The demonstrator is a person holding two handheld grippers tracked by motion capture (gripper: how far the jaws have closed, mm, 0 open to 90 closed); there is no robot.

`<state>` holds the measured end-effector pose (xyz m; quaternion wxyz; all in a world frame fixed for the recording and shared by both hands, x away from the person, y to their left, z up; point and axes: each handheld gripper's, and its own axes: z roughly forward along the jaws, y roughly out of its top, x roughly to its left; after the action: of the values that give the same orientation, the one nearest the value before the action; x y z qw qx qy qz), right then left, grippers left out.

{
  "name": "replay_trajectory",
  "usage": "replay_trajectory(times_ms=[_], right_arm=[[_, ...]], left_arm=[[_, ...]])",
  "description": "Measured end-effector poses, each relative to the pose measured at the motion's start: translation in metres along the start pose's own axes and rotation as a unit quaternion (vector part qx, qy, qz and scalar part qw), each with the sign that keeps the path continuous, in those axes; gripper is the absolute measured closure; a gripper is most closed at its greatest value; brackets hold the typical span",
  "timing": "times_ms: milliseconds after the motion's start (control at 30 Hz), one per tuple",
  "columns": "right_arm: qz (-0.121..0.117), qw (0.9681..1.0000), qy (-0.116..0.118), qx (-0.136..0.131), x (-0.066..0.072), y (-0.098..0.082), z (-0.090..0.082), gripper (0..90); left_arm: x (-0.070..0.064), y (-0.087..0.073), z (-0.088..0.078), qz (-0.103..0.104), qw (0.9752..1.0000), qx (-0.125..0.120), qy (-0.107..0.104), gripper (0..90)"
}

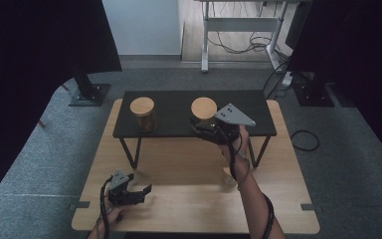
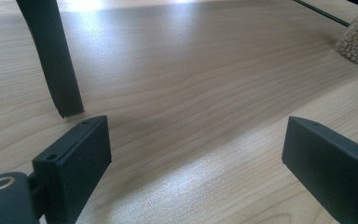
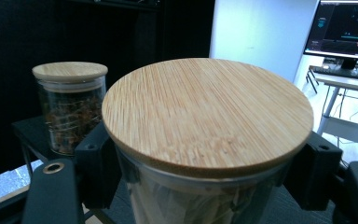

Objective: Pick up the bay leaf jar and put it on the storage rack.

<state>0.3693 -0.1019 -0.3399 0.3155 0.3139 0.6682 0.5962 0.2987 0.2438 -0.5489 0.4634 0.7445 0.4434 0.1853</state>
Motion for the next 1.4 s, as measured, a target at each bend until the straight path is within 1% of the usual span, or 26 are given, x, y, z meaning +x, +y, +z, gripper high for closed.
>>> replay_trajectory(times_ms=[267, 500, 600, 867, 1233, 1300, 1400], right_arm=[[0.002, 0.9999, -0.008, 0.006, -0.001, -0.005, 0.007, 24.9], [-0.006, 0.9997, -0.023, 0.012, 0.0, -0.009, 0.013, 24.9], [-0.002, 0.9995, -0.028, 0.011, -0.001, -0.01, 0.016, 24.9], [0.005, 0.9985, -0.05, 0.02, -0.005, -0.016, 0.022, 24.9], [0.013, 0.9982, -0.056, 0.019, -0.007, -0.019, 0.026, 24.9], [0.012, 0.998, -0.059, 0.02, -0.008, -0.019, 0.026, 24.2], [0.007, 0.9971, -0.072, 0.026, -0.008, -0.019, 0.026, 22.4]], left_arm=[[0.0, 0.0, 0.0, 0.0, 1.0, 0.001, 0.0, 7.5], [0.0, 0.0, 0.0, 0.001, 1.0, 0.0, 0.0, 7.4], [0.0, 0.0, 0.0, 0.0, 1.0, 0.0, 0.0, 7.4], [0.0, 0.0, 0.0, 0.0, 1.0, 0.0, 0.0, 7.4], [0.0, 0.0, 0.0, 0.001, 1.0, 0.001, 0.001, 7.4], [0.0, 0.0, 0.0, 0.001, 1.0, 0.0, 0.001, 7.4], [0.0, 0.0, 0.0, 0.001, 1.0, 0.001, 0.001, 7.4]])
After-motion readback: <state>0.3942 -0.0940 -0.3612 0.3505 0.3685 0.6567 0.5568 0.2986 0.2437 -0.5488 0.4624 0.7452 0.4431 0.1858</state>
